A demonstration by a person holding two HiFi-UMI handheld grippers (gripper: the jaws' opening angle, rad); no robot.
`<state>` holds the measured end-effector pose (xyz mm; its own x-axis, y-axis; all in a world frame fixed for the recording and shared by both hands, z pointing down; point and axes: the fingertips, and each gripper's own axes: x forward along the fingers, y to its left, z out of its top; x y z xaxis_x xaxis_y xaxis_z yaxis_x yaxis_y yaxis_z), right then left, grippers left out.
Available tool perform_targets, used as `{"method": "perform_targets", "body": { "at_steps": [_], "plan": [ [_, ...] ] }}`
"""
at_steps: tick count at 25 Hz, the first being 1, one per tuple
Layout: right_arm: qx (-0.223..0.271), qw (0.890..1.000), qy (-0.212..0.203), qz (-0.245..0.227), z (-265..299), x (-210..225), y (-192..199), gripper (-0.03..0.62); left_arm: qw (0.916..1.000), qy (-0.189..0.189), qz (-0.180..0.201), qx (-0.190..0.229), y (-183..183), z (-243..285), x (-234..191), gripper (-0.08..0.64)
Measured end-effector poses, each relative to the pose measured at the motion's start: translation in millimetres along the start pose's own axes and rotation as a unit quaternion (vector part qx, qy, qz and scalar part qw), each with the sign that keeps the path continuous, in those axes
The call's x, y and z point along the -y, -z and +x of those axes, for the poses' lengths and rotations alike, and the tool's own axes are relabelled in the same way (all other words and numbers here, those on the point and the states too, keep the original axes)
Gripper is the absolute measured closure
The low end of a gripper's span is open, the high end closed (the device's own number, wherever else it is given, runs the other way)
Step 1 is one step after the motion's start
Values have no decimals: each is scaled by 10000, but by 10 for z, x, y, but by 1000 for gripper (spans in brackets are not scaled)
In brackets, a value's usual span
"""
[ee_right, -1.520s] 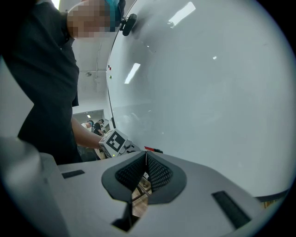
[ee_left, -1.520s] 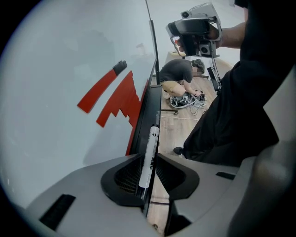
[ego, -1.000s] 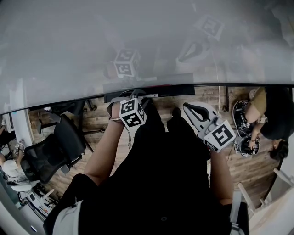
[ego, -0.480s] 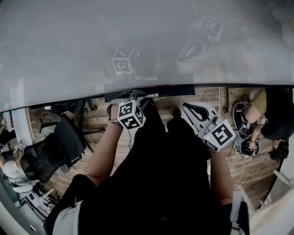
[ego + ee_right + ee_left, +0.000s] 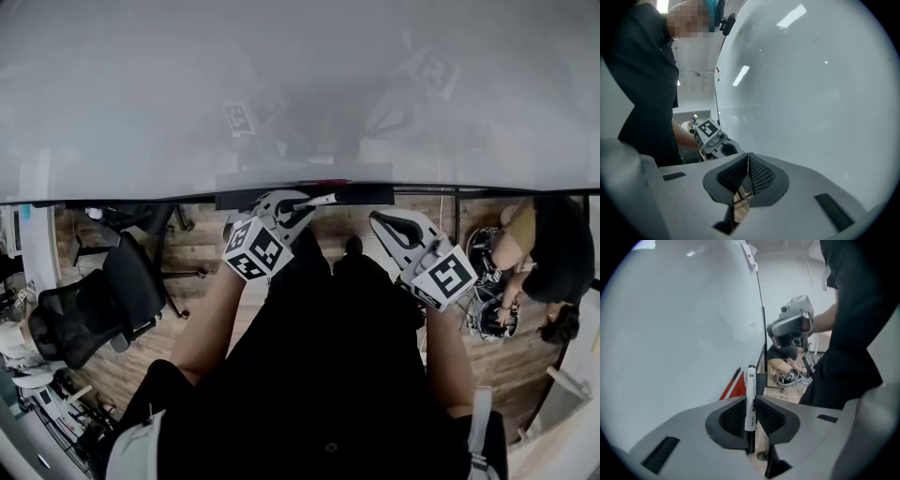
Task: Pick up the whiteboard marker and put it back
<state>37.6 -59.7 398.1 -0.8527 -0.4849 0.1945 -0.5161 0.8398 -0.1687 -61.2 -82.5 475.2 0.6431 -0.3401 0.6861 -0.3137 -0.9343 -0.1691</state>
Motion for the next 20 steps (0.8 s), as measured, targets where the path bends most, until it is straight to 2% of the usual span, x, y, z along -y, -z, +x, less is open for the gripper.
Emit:
{"method": "perform_targets", "body": {
  "at_steps": [3,6,8,12,16,20],
  "plan": [
    [87,9999,-5,-117,-13,6,-115,572,9970,-117,-252,727,-319,-183,-42,486],
    [166,9997,-27,-192,-58,-30,-214,572,9861,-153,-601,1545,-630,-355,-54,486],
    [275,9994,47,-210,-127,-36,-305,572,9740,-91,-820,2108,-830,-448,-43,486],
    [538,9981,106,-265,-305,-16,-480,572,9477,97,-1015,3025,-1261,-645,-43,486],
    [581,9973,110,-428,-426,-61,-559,572,9263,288,-1316,3517,-1489,-744,22,486],
    [684,9966,169,-427,-536,-40,-629,572,8982,405,-1632,4061,-1585,-830,4,486]
  ]
}}
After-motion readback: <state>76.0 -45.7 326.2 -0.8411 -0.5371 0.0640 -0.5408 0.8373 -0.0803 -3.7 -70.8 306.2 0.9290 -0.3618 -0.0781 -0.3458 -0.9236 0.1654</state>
